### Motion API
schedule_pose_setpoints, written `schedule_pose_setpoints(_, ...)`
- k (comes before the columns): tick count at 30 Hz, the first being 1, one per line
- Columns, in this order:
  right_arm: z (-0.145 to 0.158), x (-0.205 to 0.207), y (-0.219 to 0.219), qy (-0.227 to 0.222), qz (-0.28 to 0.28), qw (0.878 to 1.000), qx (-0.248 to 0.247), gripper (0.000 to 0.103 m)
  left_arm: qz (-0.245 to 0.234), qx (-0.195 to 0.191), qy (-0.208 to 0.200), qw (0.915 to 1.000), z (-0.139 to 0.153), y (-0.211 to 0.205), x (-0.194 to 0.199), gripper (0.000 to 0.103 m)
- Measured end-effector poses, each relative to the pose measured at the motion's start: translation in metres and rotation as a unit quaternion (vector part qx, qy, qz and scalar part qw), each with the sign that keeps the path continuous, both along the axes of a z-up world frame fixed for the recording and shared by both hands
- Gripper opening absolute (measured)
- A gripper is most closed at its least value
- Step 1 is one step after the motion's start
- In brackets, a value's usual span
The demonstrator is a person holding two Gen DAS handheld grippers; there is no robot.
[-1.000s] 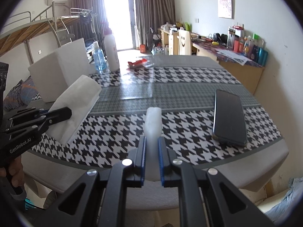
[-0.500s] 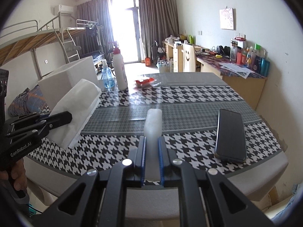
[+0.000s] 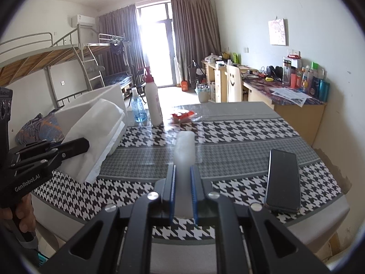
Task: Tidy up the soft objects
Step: 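Carry the tissues in both tools toward the white foam box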
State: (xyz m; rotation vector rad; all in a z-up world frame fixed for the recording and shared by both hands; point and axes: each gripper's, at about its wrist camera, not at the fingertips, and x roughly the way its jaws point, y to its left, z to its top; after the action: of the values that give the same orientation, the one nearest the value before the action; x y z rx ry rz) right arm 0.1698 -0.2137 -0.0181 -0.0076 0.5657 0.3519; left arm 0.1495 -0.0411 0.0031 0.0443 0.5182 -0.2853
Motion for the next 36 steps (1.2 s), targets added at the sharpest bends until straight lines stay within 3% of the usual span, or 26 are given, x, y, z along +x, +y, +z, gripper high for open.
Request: schedule_pose_setpoints(36,0.041,0.03,0.04,-0.049,0.049,0.997,0.013,0.015,0.053,0.025,-0.065,0.9962,0.041,0.028,0.019,0.008)
